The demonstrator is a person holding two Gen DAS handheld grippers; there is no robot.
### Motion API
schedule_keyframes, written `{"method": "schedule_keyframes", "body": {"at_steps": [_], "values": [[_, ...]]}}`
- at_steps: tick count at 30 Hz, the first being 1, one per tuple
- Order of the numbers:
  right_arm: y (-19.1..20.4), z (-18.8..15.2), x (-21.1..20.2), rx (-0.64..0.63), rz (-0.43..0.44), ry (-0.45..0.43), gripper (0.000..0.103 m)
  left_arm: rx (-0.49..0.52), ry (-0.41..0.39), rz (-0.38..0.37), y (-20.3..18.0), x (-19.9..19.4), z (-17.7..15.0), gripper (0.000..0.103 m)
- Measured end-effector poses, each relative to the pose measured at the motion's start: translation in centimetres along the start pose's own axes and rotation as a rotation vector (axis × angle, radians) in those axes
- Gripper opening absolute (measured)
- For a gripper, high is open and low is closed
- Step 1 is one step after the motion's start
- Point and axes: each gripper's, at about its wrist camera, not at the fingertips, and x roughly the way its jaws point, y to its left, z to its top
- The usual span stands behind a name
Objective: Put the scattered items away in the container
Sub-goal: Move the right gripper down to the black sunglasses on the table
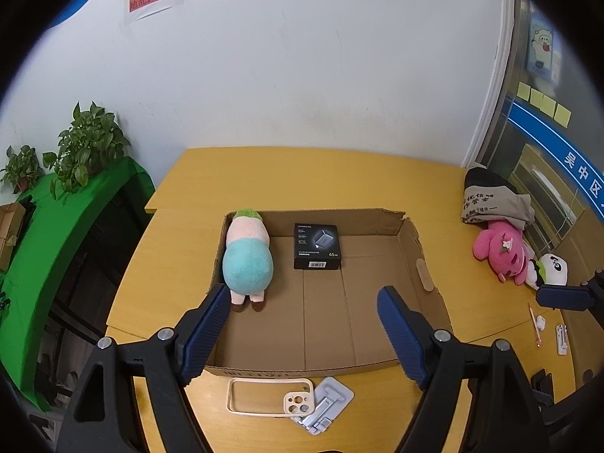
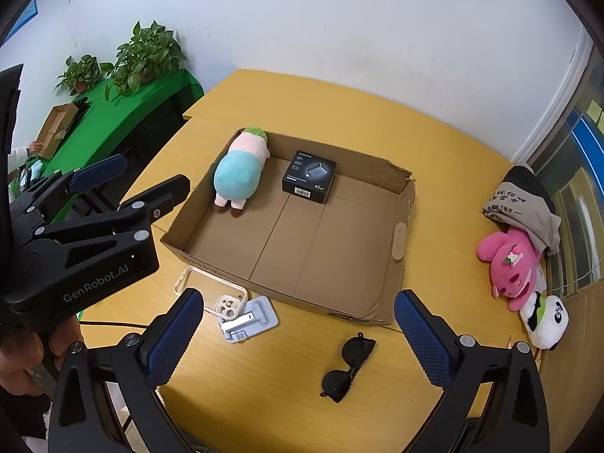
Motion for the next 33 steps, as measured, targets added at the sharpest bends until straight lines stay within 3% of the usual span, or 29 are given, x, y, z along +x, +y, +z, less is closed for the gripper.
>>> {"method": "schedule_keyframes", "body": {"at_steps": [10, 16, 19, 22, 27, 33], "values": [[-1.8, -0.3, 1.2, 0.015, 0.009, 0.021, 0.102, -0.003, 0.074, -0.029, -1.2, 2.3, -0.6, 0.08], [-4.0, -2.0, 3.1, 0.059, 0.027, 0.04, 0.102, 0.006, 0.181, -0.081, -2.6, 5.7, -2.8, 0.08], [-6.1, -5.1, 6.8, 0.107, 0.043, 0.07, 0.102, 0.015, 0.278, -0.1, -3.1, 8.5, -5.3, 0.08], [-9.2, -10.6, 13.0, 0.196, 0.027, 0.18, 0.102, 0.034, 0.379, -0.138, -3.7, 11.0, -8.2, 0.079], [-12.0, -18.2, 20.2, 0.296, 0.022, 0.34, 0.101, 0.041, 0.529, -0.199, -4.8, 14.8, -13.4, 0.079], [-13.0, -22.4, 23.3, 0.421, 0.086, 0.345, 0.1, 0.05, 0.633, -0.258, -6.6, 17.9, -17.4, 0.078]]}}
